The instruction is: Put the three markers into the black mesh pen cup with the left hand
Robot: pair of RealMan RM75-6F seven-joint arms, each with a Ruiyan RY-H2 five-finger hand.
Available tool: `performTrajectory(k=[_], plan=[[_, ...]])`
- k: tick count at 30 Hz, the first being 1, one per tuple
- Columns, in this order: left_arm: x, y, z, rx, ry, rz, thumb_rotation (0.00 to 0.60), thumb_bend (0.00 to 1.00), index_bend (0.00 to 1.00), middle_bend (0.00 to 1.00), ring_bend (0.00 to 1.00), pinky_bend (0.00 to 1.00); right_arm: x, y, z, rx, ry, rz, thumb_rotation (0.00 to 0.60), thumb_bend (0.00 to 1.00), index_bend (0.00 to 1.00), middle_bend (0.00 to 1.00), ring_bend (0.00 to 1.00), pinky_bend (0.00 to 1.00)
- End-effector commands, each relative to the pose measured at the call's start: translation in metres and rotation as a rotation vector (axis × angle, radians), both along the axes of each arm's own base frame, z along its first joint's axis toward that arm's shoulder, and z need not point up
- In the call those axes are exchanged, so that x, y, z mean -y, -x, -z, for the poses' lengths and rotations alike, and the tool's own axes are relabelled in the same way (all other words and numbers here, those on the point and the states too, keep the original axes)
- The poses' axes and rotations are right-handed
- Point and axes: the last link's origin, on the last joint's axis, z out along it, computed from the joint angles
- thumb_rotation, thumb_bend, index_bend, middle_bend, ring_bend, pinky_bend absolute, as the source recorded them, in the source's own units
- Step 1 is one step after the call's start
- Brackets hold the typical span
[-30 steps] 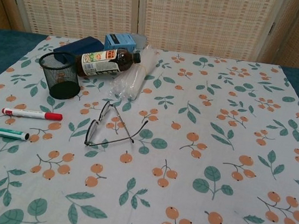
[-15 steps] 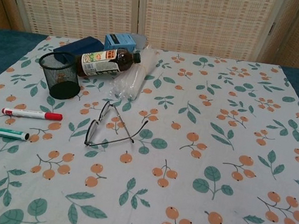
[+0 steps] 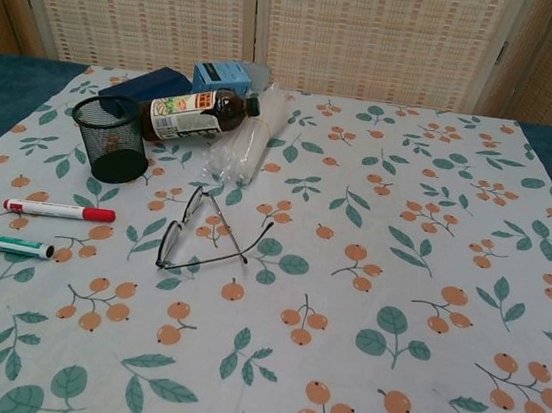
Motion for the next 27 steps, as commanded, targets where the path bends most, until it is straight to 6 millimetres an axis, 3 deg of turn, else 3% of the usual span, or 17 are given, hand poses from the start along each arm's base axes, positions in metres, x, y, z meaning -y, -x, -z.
performTrajectory(k=[1, 7, 11, 14, 17, 22, 27], plan=[[-0.001, -0.004, -0.007, -0.002, -0.025, 0.021, 0.600, 0.28, 0.67, 0.66, 0.30, 0.24, 0.000, 0.000, 0.000, 0.002, 0.000, -0.002, 0.600, 0.00, 0.13, 0.06, 0.27, 0.30], [-0.002, -0.024, -0.027, -0.001, -0.047, 0.105, 0.600, 0.28, 0.67, 0.66, 0.30, 0.24, -0.001, -0.002, -0.001, 0.010, 0.001, -0.013, 0.600, 0.00, 0.13, 0.06, 0.28, 0.30], [-0.015, -0.053, -0.053, 0.029, -0.045, 0.201, 0.600, 0.28, 0.67, 0.66, 0.30, 0.24, -0.002, -0.003, -0.003, 0.020, 0.008, -0.018, 0.600, 0.00, 0.13, 0.06, 0.28, 0.30], [-0.037, -0.083, -0.078, 0.118, -0.009, 0.254, 0.600, 0.28, 0.67, 0.66, 0.30, 0.25, -0.003, -0.003, -0.005, 0.025, 0.009, -0.022, 0.600, 0.00, 0.13, 0.06, 0.28, 0.30], [-0.073, -0.118, -0.107, 0.207, 0.027, 0.315, 0.600, 0.28, 0.68, 0.69, 0.32, 0.27, -0.004, -0.004, -0.007, 0.034, 0.017, -0.030, 0.600, 0.00, 0.13, 0.06, 0.28, 0.30], [-0.135, -0.158, -0.143, 0.437, 0.103, 0.265, 0.600, 0.28, 0.67, 0.70, 0.33, 0.29, -0.006, -0.004, -0.010, 0.037, 0.025, -0.033, 0.600, 0.00, 0.13, 0.06, 0.28, 0.30], [-0.182, -0.182, -0.171, 0.702, 0.142, 0.226, 0.600, 0.28, 0.67, 0.70, 0.33, 0.28, -0.006, -0.003, -0.012, 0.031, 0.037, -0.026, 0.600, 0.00, 0.13, 0.06, 0.28, 0.30]])
